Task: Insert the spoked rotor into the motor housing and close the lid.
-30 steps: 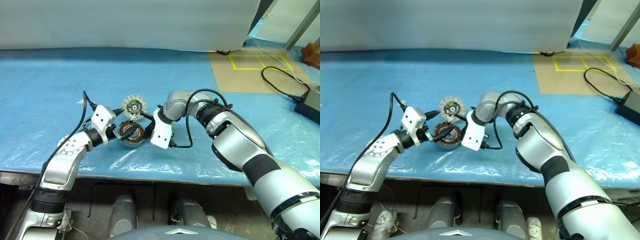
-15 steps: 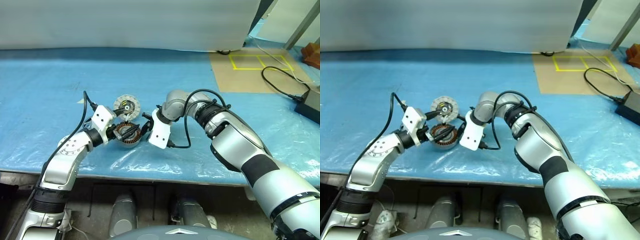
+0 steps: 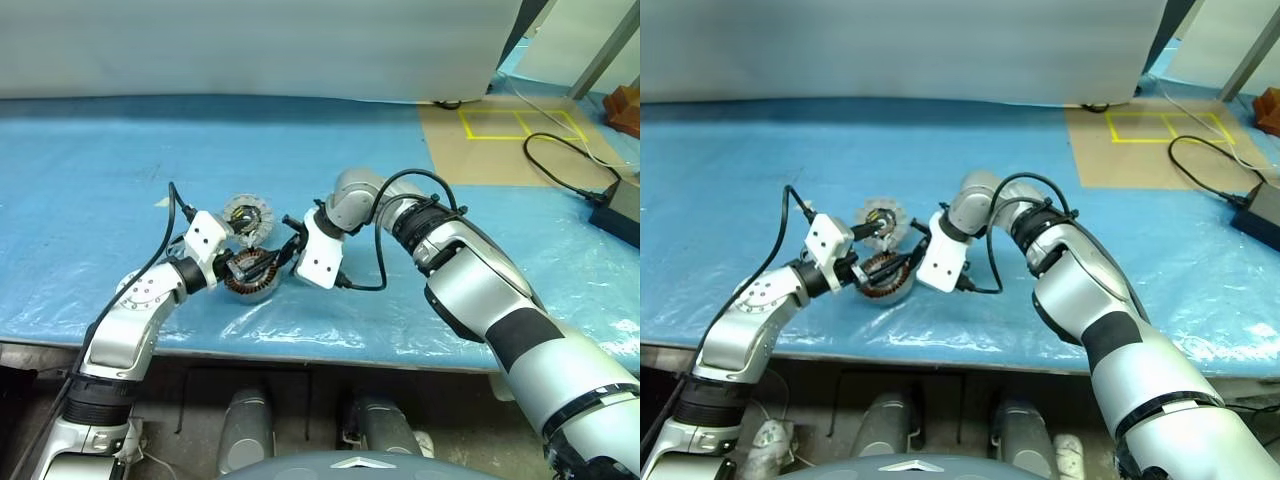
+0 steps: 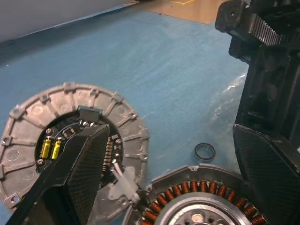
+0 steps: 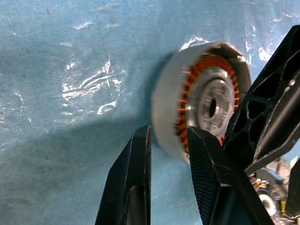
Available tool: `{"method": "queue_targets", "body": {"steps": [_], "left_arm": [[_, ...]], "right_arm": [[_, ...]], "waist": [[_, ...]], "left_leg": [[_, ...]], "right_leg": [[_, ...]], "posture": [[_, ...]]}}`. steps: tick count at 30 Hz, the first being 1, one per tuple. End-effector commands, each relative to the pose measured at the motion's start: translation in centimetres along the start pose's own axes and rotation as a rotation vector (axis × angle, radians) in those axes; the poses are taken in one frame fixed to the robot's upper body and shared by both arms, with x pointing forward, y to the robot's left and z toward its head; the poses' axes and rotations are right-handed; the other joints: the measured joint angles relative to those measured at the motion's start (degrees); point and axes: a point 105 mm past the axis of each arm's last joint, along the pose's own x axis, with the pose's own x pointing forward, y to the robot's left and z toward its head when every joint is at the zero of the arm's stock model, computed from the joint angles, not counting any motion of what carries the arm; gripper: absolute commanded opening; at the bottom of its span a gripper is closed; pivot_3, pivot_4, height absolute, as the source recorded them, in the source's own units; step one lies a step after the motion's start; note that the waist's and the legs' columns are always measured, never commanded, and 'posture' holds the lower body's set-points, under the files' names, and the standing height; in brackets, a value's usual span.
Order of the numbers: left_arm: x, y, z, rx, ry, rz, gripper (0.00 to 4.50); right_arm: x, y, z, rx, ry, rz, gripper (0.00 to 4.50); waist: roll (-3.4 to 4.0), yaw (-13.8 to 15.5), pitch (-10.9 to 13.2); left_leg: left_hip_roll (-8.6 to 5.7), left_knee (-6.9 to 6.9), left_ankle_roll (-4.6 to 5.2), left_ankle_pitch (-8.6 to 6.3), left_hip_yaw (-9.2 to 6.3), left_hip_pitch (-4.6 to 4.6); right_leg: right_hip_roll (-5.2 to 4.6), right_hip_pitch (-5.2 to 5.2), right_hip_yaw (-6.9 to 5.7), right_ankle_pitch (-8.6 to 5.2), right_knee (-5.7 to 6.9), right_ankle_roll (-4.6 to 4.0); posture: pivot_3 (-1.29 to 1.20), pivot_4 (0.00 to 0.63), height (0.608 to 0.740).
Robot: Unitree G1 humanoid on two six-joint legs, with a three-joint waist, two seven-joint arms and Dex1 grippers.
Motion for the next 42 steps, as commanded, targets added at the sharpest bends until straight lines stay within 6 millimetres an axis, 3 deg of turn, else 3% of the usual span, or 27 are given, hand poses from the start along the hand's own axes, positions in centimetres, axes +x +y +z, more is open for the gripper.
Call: {"method": "queue_targets", "body": {"steps": [1, 7, 11, 15, 22, 26, 31, 36, 42], "left_arm": [[0.1, 0.0, 0.7, 0.021, -0.02, -0.006, 4.47], [0.1, -0.4, 0.6, 0.015, -0.018, -0.015, 4.47], [0.1, -0.4, 0.9, 0.012, -0.027, -0.022, 4.47], [-0.5, -0.2, 1.8, 0.015, -0.046, -0.026, 4.47], [-5.1, 0.6, 2.8, 0.012, -0.018, -0.083, 4.47], [-7.2, 1.2, 2.8, 0.059, 0.052, -0.109, 4.47], [-8.4, 1.8, 2.3, 0.056, 0.08, -0.105, 4.47], [-7.4, 1.3, 2.0, 0.051, 0.053, -0.102, 4.47], [-7.3, 0.8, 0.6, 0.057, 0.07, -0.107, 4.47]], "right_arm": [[-1.7, -3.0, 0.5, -0.052, 0.003, -0.088, 1.25], [-2.3, -2.9, 0.8, 0.006, -0.03, -0.095, 1.25], [-3.5, -2.1, -0.5, 0.234, -0.046, -0.162, 1.25], [-5.6, -1.3, -2.6, 0.6, -0.105, -0.394, 1.25], [-6.0, 3.0, -3.6, 1.115, -0.183, -0.736, 1.25], [-5.0, 5.5, -3.0, 1.262, -0.143, -0.817, 1.25], [-4.4, 6.2, -2.4, 1.348, -0.146, -0.891, 2.74], [-3.1, 6.0, -1.6, 1.412, -0.189, -0.848, 4.34], [-2.2, 5.9, -2.1, 1.397, -0.18, -0.793, 4.47]], "waist": [[0.0, 0.0, 0.0], [0.0, 0.0, 0.0], [0.0, 0.08, 0.0], [-0.01, 0.34, 0.0], [-0.03, 0.22, -0.01], [-0.02, 0.45, 0.0], [-0.02, 0.45, 0.0], [-0.02, 0.46, -0.01], [-0.03, 0.22, -0.01]], "left_leg": [[0.0, 0.0, 0.0, 0.0, 0.0, 0.0], [0.0, 0.0, 0.0, 0.0, 0.0, -0.02], [0.0, 0.0, 0.01, 0.0, 0.0, -0.01], [-0.01, 0.01, 0.01, 0.01, -0.01, -0.03], [0.05, -0.15, 0.0, 0.0, 0.0, 0.0], [0.05, -0.37, -0.02, 0.0, 0.01, 0.03], [-0.04, -0.55, -0.22, -0.11, 0.06, 0.22], [-0.07, -0.8, -0.24, -0.09, 0.07, 0.28], [-0.09, -0.84, -0.24, -0.08, 0.07, 0.29]], "right_leg": [[0.0, 0.0, 0.0, 0.0, 0.0, 0.0], [0.0, 0.0, 0.0, 0.0, -0.02, 0.0], [0.0, 0.0, 0.0, 0.0, -0.01, 0.0], [0.0, 0.02, -0.01, 0.0, -0.04, 0.0], [0.09, 0.02, -0.03, 0.0, -0.21, 0.01], [0.14, 0.06, -0.03, 0.0, -0.47, 0.01], [0.11, 0.22, 0.05, 0.02, -0.65, 0.05], [0.11, 0.22, 0.06, 0.01, -0.76, 0.05], [0.11, 0.23, 0.06, 0.02, -0.77, 0.06]], "posture": [[0.0, 0.15, 0.74], [0.0, 0.15, 0.74], [0.0, 0.15, 0.74], [0.0, 0.15, 0.74], [0.0, 0.15, 0.74], [0.0, 0.15, 0.74], [0.0, 0.15, 0.74], [0.0, 0.15, 0.74], [0.0, 0.15, 0.74]]}}
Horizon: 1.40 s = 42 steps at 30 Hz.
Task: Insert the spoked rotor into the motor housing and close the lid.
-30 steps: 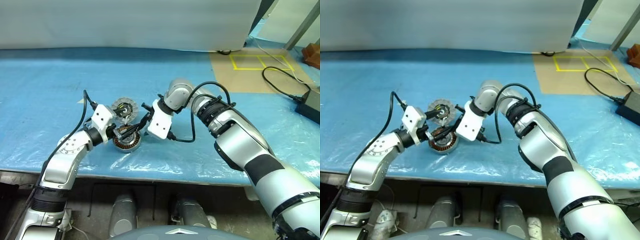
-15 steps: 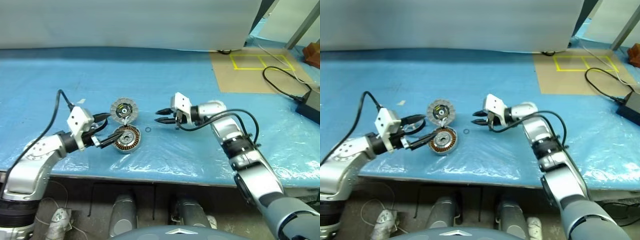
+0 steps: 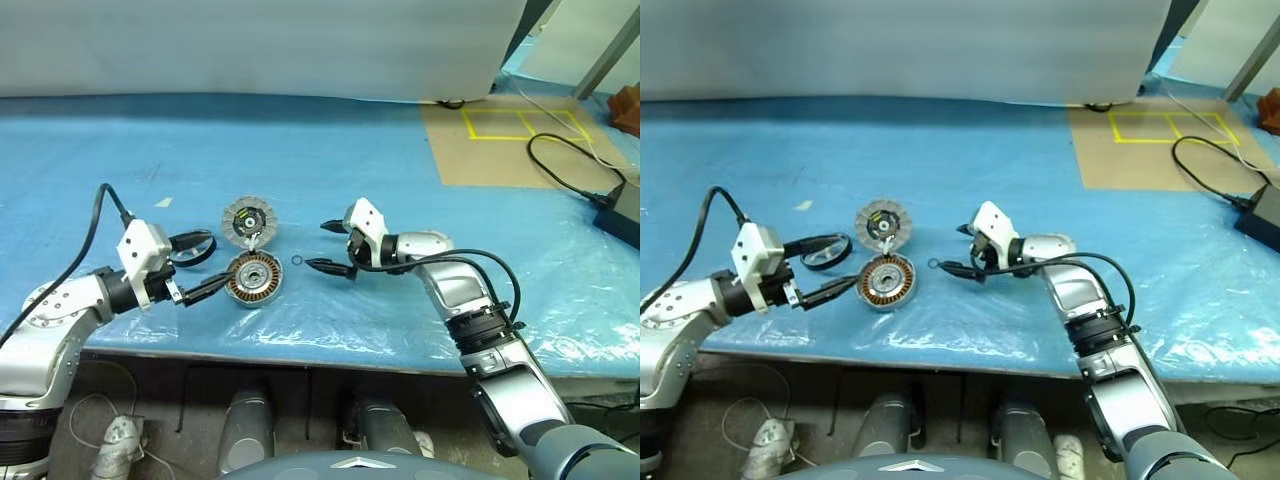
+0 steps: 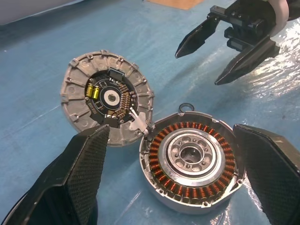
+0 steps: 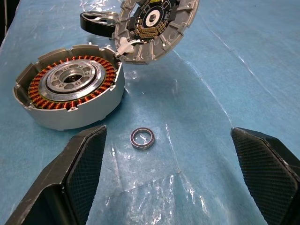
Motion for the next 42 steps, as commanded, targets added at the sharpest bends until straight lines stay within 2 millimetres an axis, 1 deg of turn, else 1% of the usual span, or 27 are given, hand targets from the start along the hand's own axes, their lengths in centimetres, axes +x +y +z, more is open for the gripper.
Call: {"method": "queue_targets", "body": {"steps": [1, 4, 8, 11, 17, 22, 26, 29, 30, 31, 32, 34, 39, 40, 42], "left_arm": [[-0.4, 0.1, -0.2, 0.044, -0.003, 0.014, 4.47], [-0.7, 0.3, -0.4, 0.046, -0.008, 0.03, 4.47], [-0.6, 0.0, -0.9, 0.046, 0.002, 0.03, 4.47], [-0.2, -0.2, -0.7, 0.045, -0.008, 0.033, 4.47], [0.1, -0.5, -0.8, 0.038, -0.014, 0.033, 4.47], [0.4, -0.3, -0.7, 0.038, -0.021, 0.041, 4.47], [0.5, -0.3, -0.8, 0.035, -0.021, 0.044, 4.47], [0.5, -0.1, -0.8, 0.036, -0.017, 0.048, 4.47], [0.5, 0.0, -0.7, 0.037, -0.019, 0.051, 4.47], [0.6, 0.1, -0.6, 0.036, -0.022, 0.055, 4.47], [0.6, 0.2, -0.6, 0.035, -0.025, 0.058, 4.47], [0.7, 0.1, -0.5, 0.039, -0.023, 0.054, 4.47], [0.8, -0.1, -0.5, 0.042, -0.018, 0.045, 4.47], [0.8, -0.1, -0.5, 0.043, -0.017, 0.045, 4.47], [0.9, 0.0, -0.5, 0.048, -0.015, 0.045, 4.47]], "right_arm": [[0.8, 0.0, 0.6, -0.059, -0.009, 0.02, 4.47], [1.4, -0.4, 0.0, -0.088, 0.018, 0.018, 4.47], [2.6, 0.1, -0.8, -0.103, 0.035, 0.044, 4.47], [3.1, 0.2, -0.9, -0.107, 0.034, 0.052, 4.47], [3.6, 0.2, -1.1, -0.117, 0.036, 0.061, 4.47], [4.1, 0.4, -1.5, -0.114, 0.043, 0.067, 4.47], [4.4, 1.2, -1.9, -0.089, 0.048, 0.105, 4.47], [4.6, 1.4, -2.4, -0.076, 0.055, 0.105, 3.91], [4.7, 1.3, -2.5, -0.076, 0.059, 0.101, 3.91], [4.7, 1.3, -2.7, -0.079, 0.064, 0.098, 3.37], [4.7, 1.3, -2.8, -0.082, 0.068, 0.097, 3.18], [4.8, 1.4, -2.8, -0.084, 0.068, 0.099, 2.45], [4.7, 1.3, -3.2, -0.079, 0.075, 0.093, 0.81], [4.6, 1.3, -3.3, -0.08, 0.077, 0.093, 0.58], [4.4, 1.2, -3.4, -0.084, 0.086, 0.089, 0.57]], "waist": [[0.0, -0.12, 0.0], [0.0, -0.06, 0.0], [0.0, -0.04, 0.0], [0.0, -0.04, 0.0], [0.0, -0.03, 0.0], [0.0, -0.02, 0.0], [0.0, -0.02, 0.0], [0.0, -0.02, 0.0], [0.0, -0.02, -0.01], [0.0, -0.02, -0.01], [0.0, -0.02, -0.01], [0.0, -0.02, -0.01], [0.0, -0.02, -0.01], [0.0, -0.01, -0.01], [0.0, -0.01, -0.01]], "left_leg": [[0.0, 0.0, 0.0, 0.0, 0.0, 0.01], [0.0, -0.02, -0.01, 0.0, 0.0, 0.02], [-0.02, -0.02, -0.19, 0.11, 0.0, 0.01], [-0.01, -0.02, -0.19, 0.11, 0.0, 0.01], [-0.01, 0.0, -0.17, 0.12, 0.0, 0.02], [-0.01, 0.0, -0.02, 0.21, 0.0, 0.01], [-0.01, 0.0, -0.01, 0.21, 0.0, 0.02], [-0.01, 0.0, 0.0, 0.21, 0.0, 0.02], [-0.01, 0.01, 0.0, 0.21, 0.0, 0.03], [-0.01, 0.01, 0.0, 0.21, 0.0, 0.03], [-0.01, 0.02, -0.01, 0.21, 0.0, 0.03], [-0.01, 0.02, -0.01, 0.21, 0.0, 0.09], [-0.01, 0.01, -0.02, 0.21, 0.0, 0.18], [-0.01, 0.01, -0.02, 0.21, 0.0, 0.2], [-0.01, 0.01, -0.02, 0.2, 0.0, 0.27]], "right_leg": [[0.0, 0.0, 0.0, 0.0, 0.0, 0.0], [0.0, 0.01, 0.0, 0.0, 0.0, 0.0], [-0.01, 0.01, 0.0, 0.0, 0.0, 0.0], [-0.01, 0.01, 0.0, 0.0, 0.0, 0.0], [-0.02, 0.01, 0.0, 0.0, 0.03, -0.01], [-0.02, 0.01, -0.01, 0.0, 0.04, -0.01], [-0.02, 0.02, -0.01, 0.0, 0.05, -0.01], [-0.02, 0.02, -0.01, 0.0, 0.05, -0.01], [-0.02, 0.02, 0.0, 0.0, 0.05, -0.01], [-0.02, 0.03, -0.01, 0.0, 0.05, -0.01], [-0.02, 0.04, -0.01, 0.0, 0.05, -0.01], [-0.02, 0.08, 0.0, 0.0, 0.05, -0.01], [-0.02, 0.17, 0.0, 0.0, 0.05, -0.02], [-0.02, 0.19, -0.01, 0.0, 0.05, -0.01], [-0.02, 0.27, 0.0, -0.01, 0.05, -0.02]], "posture": [[0.0, 0.15, 0.74], [0.0, 0.15, 0.74], [0.0, 0.15, 0.74], [0.0, 0.15, 0.74], [0.0, 0.15, 0.74], [0.0, 0.15, 0.74], [0.0, 0.15, 0.74], [0.0, 0.15, 0.74], [0.0, 0.15, 0.74], [0.0, 0.15, 0.74], [0.0, 0.15, 0.74], [0.0, 0.15, 0.74], [0.0, 0.15, 0.74], [0.0, 0.15, 0.74], [0.0, 0.15, 0.74]]}}
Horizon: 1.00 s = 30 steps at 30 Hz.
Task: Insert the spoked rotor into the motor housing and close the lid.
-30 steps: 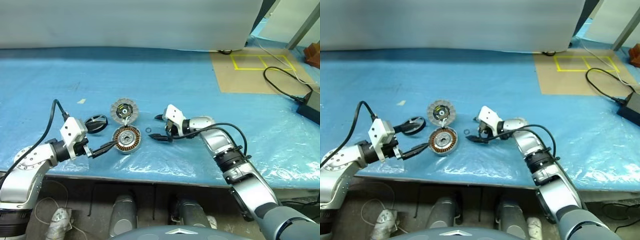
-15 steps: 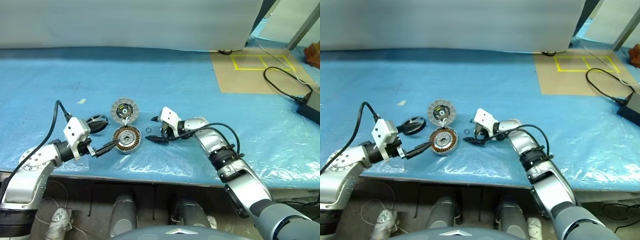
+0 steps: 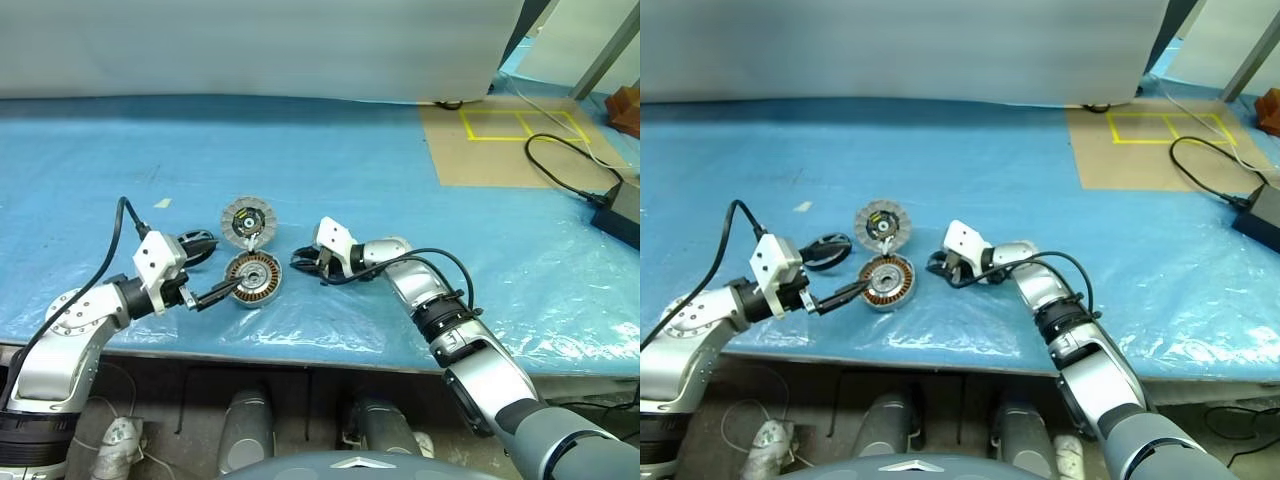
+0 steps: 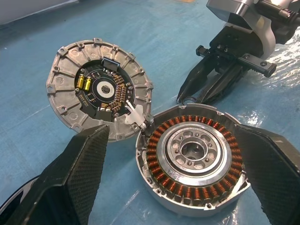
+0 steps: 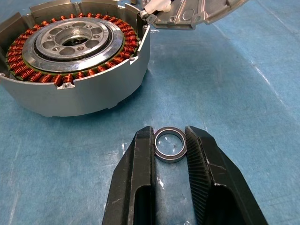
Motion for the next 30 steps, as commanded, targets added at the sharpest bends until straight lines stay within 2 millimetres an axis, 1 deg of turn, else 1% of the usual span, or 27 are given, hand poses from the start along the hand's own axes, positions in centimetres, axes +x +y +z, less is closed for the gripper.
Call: {"method": "queue_targets", "body": {"steps": [1, 9, 14, 18, 21, 23, 26, 30], "left_arm": [[0.0, 0.3, 0.8, 0.036, -0.014, 0.009, 4.47], [0.1, 0.3, 0.8, 0.037, -0.016, 0.008, 4.47], [0.5, 0.2, 0.8, 0.036, -0.024, 0.007, 4.47], [0.5, 0.2, 1.1, 0.039, -0.038, 0.009, 4.47], [0.4, 0.1, 1.5, 0.04, -0.059, 0.01, 4.47], [0.4, 0.0, 1.5, 0.04, -0.059, 0.007, 4.47], [0.2, 0.1, 1.3, 0.041, -0.055, 0.01, 4.47], [-0.1, 0.2, 1.1, 0.044, -0.053, 0.028, 4.47]], "right_arm": [[-0.2, 0.1, -0.7, -0.01, 0.03, 0.008, 0.57], [-0.7, -0.2, -0.3, -0.026, 0.028, 0.013, 0.57], [-0.6, -0.4, -0.1, 0.0, 0.017, 0.008, 0.57], [-1.2, -1.3, 2.0, 0.037, -0.057, 0.002, 0.57], [-2.1, -1.8, 4.0, 0.007, -0.103, 0.009, 0.57], [-2.7, -1.6, 5.2, -0.029, -0.117, 0.043, 0.57], [-3.2, -0.9, 6.2, -0.07, -0.122, 0.095, 0.57], [-2.5, -0.1, 8.0, -0.064, -0.16, 0.155, 0.57]], "waist": [[0.0, 0.0, 0.0], [0.0, 0.11, 0.0], [0.0, 0.11, 0.0], [0.0, 0.1, 0.0], [0.01, 0.16, 0.01], [0.01, 0.17, 0.01], [0.0, 0.17, 0.0], [0.0, -0.01, 0.01]], "left_leg": [[0.0, 0.0, -0.01, -0.01, 0.0, 0.03], [0.0, 0.0, -0.15, -0.1, 0.0, 0.32], [0.0, -0.02, -0.15, -0.11, 0.01, 0.46], [0.0, -0.02, -0.15, -0.1, 0.02, 0.46], [0.0, -0.02, -0.15, -0.1, 0.02, 0.4], [0.0, -0.03, -0.15, -0.1, 0.02, 0.39], [0.0, -0.06, -0.14, -0.1, 0.02, 0.41], [0.0, -0.07, 0.01, -0.19, 0.02, 0.41]], "right_leg": [[0.0, 0.03, 0.0, 0.0, 0.0, 0.0], [0.0, 0.32, 0.0, 0.0, -0.02, 0.0], [-0.01, 0.43, 0.01, -0.01, -0.03, -0.01], [0.0, 0.43, 0.01, -0.01, -0.03, -0.01], [0.0, 0.39, 0.01, -0.01, -0.04, -0.01], [0.0, 0.37, 0.0, -0.01, -0.04, -0.01], [0.0, 0.38, 0.0, -0.01, -0.04, -0.01], [0.0, 0.37, 0.0, -0.01, -0.05, -0.01]], "posture": [[0.0, 0.15, 0.74], [0.0, 0.15, 0.74], [0.0, 0.15, 0.74], [0.0, 0.15, 0.74], [0.0, 0.15, 0.74], [0.0, 0.15, 0.74], [0.0, 0.15, 0.74], [0.0, 0.15, 0.74]]}}
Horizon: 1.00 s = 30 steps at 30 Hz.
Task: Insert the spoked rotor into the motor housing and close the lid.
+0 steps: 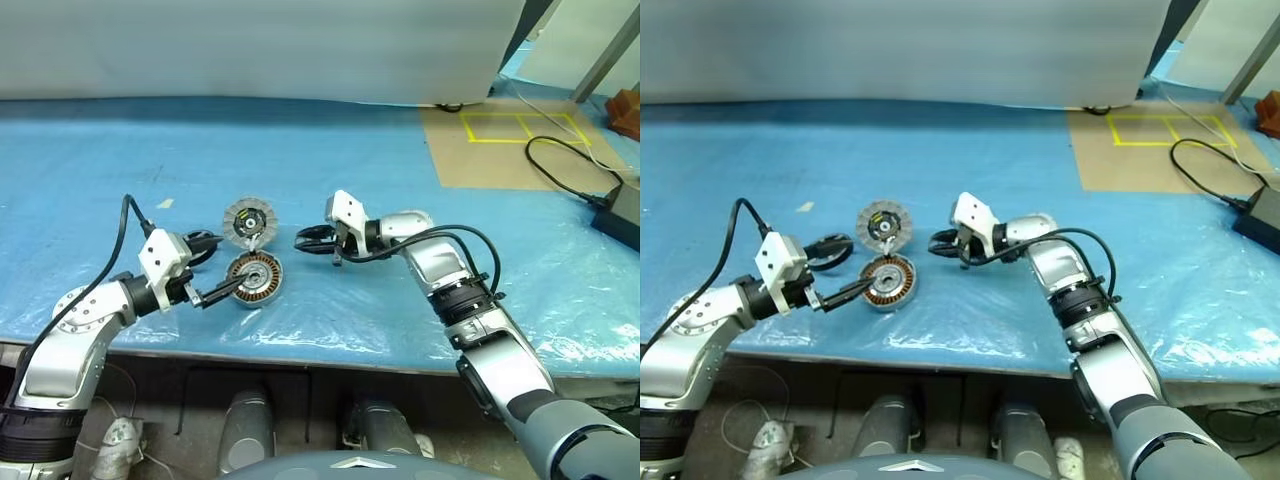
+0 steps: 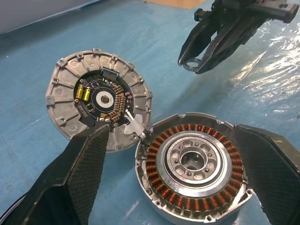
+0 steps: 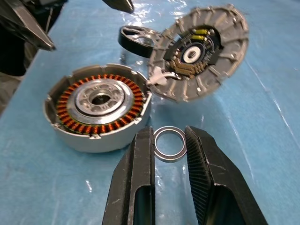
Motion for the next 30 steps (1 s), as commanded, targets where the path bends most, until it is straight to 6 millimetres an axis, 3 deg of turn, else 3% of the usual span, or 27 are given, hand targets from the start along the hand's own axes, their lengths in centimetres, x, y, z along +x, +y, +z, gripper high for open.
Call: {"method": "queue_targets", "body": {"steps": [1, 12, 19, 30], "left_arm": [[-0.7, 0.4, 0.8, 0.034, -0.032, 0.033, 4.47], [-3.0, -1.0, 0.0, 0.035, 0.003, 0.056, 4.47], [-2.2, -2.1, 0.8, 0.04, -0.031, 0.022, 4.47], [-2.2, -2.4, 0.0, 0.032, -0.009, 0.009, 4.47]], "right_arm": [[1.1, 0.5, 3.2, -0.028, -0.08, 0.061, 0.57], [4.7, 2.5, 3.2, -0.037, -0.067, 0.215, 0.57], [5.6, 2.9, 2.7, -0.016, -0.042, 0.266, 0.57], [6.6, 3.0, 2.3, 0.002, -0.027, 0.282, 0.57]], "waist": [[0.0, -0.17, 0.0], [0.0, 0.2, 0.01], [0.0, 0.08, 0.01], [0.0, -0.08, 0.01]], "left_leg": [[0.0, 0.0, 0.0, 0.0, 0.0, 0.0], [0.0, -0.08, -0.01, -0.01, 0.01, -0.11], [0.02, -0.08, -0.02, -0.02, 0.02, -0.01], [0.02, -0.09, -0.02, -0.02, 0.05, -0.04]], "right_leg": [[0.0, -0.01, 0.0, 0.0, 0.0, 0.0], [0.0, -0.06, -0.01, -0.01, -0.13, -0.01], [0.0, -0.01, -0.01, -0.01, -0.09, -0.01], [0.01, -0.05, 0.0, -0.01, -0.09, -0.01]], "posture": [[0.0, 0.15, 0.74], [0.0, 0.15, 0.74], [0.0, 0.15, 0.74], [0.0, 0.15, 0.74]]}}
